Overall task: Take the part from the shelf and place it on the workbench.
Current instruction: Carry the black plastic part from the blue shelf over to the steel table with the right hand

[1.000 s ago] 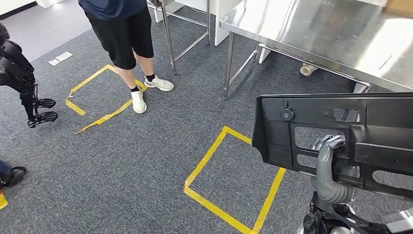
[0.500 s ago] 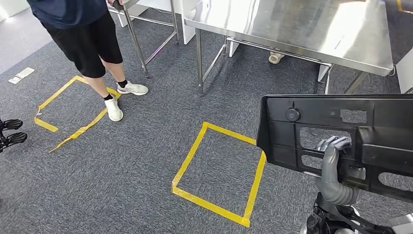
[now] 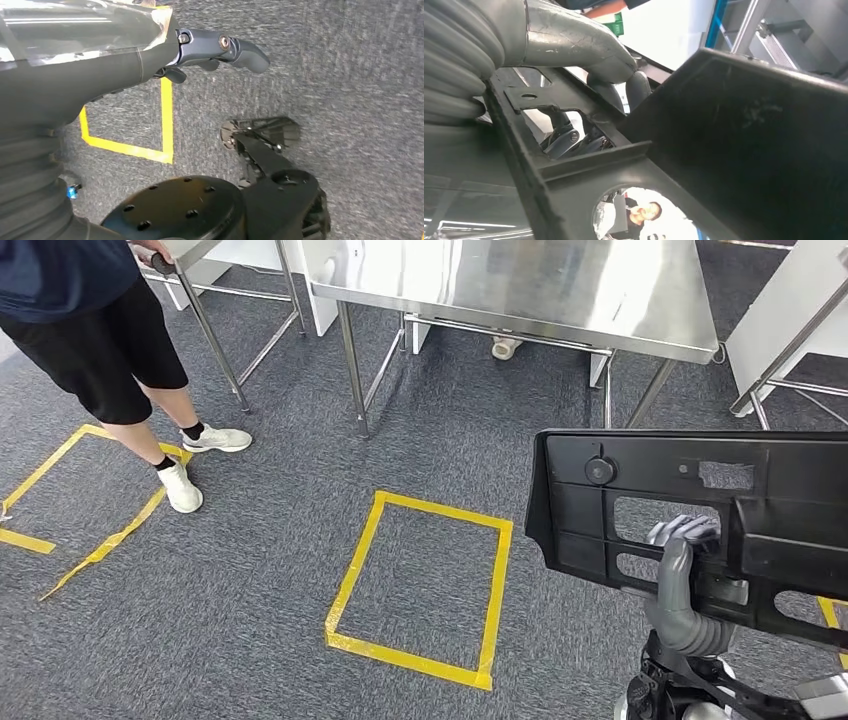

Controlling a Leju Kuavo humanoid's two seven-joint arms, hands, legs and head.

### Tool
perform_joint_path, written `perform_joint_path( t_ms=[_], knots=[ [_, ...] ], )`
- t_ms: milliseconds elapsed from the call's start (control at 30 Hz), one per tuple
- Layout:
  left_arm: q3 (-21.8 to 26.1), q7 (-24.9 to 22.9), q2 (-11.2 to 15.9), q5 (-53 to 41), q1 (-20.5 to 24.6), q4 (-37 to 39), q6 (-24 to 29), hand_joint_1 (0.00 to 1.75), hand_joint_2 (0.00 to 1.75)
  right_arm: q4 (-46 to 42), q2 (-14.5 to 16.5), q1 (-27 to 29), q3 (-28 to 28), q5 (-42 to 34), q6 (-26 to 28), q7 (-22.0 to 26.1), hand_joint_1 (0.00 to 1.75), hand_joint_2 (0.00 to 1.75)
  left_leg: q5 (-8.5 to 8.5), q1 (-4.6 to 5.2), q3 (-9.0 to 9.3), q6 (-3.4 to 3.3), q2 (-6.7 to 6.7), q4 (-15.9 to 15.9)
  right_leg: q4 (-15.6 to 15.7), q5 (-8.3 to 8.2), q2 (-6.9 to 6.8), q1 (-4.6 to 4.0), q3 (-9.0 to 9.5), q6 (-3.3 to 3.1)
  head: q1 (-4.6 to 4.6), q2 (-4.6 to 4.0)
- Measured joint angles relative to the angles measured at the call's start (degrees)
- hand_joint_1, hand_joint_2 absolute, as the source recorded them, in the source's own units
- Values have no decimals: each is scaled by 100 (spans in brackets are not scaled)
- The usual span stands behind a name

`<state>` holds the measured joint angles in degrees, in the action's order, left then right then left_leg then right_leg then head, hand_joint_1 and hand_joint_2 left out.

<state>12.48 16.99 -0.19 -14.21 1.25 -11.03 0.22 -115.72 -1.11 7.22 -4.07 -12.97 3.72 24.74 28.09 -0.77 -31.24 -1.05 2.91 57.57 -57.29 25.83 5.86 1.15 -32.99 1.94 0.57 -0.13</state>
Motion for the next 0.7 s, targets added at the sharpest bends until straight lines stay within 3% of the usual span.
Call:
perform_joint_path(
  t_ms=[67, 100, 167, 233, 267, 300, 367, 433, 500, 567, 700],
  knots=[
    [0, 5, -3, -12, 5, -1, 20, 0, 175, 3, -5, -8, -1, 5, 0, 4, 166, 175, -48, 2, -3, -88, -63, -43, -96, 53, -164, 2, -82, 49, -11, 0],
    [0, 9, -4, -19, 4, -2, 30, 0, 175, 5, -8, -21, -2, 8, 0, 7, 166, 175, -72, -3, -4, -130, -101, -65, -291, 158, -295, -8, -183, 43, -29, 0],
    [0, 12, 1, -27, -4, -3, 51, 0, 175, 18, -14, -41, -5, 15, -1, 11, 166, 175, -90, 8, -23, -172, -173, -73, -998, 485, -496, -17, -504, -2, -59, 0],
    [0, 12, 1, -32, -15, -3, 90, 0, 175, 43, -24, -44, -7, 27, -5, 14, 166, 175, -96, 22, -42, -182, -253, -71, -1623, 703, -518, -15, -771, 2, -63, 0],
    [0, 14, -1, -32, -18, -3, 114, 0, 175, 55, -31, -44, -8, 33, -8, 15, 166, 175, -97, 25, -44, -183, -285, -70, -1640, 683, -520, -14, -752, 36, -65, 0],
    [0, 17, -5, -32, -19, -3, 137, 0, 175, 66, -41, -44, -8, 39, -11, 17, 166, 175, -97, 26, -39, -182, -310, -69, -1417, 583, -526, -12, -611, 82, -65, 0],
    [0, 33, -16, -32, -16, -3, 179, 0, 175, 77, -63, -47, -10, 49, -16, 25, 166, 175, -92, 35, -20, -163, -339, -65, -554, 303, -568, -14, -119, 143, -67, 0],
    [0, 50, -23, -32, -14, -3, 211, 0, 175, 84, -81, -49, -13, 56, -19, 35, 166, 175, -88, 61, -22, -120, -349, -54, -4, 162, -599, -34, 184, 109, -62, 0],
    [0, 60, -22, -32, -14, -3, 226, 0, 175, 93, -89, -46, -14, 60, -20, 41, 166, 175, -91, 76, -39, -146, -349, -42, 64, 140, -592, -38, 216, 71, -56, 0],
    [0, 72, -20, -31, -15, -3, 241, 0, 175, 97, -94, -45, -15, 60, -21, 42, 166, 175, -102, 70, -41, -194, -345, -45, 67, 134, -588, -38, 214, 72, -55, 0],
    [1, 100, -32, -29, -15, -3, 274, 0, 175, 99, -100, -48, -20, 62, -22, 44, 166, 175, -131, 55, -34, -151, -344, -77, 63, 127, -589, -60, 206, 44, -54, 0]
  ],
)
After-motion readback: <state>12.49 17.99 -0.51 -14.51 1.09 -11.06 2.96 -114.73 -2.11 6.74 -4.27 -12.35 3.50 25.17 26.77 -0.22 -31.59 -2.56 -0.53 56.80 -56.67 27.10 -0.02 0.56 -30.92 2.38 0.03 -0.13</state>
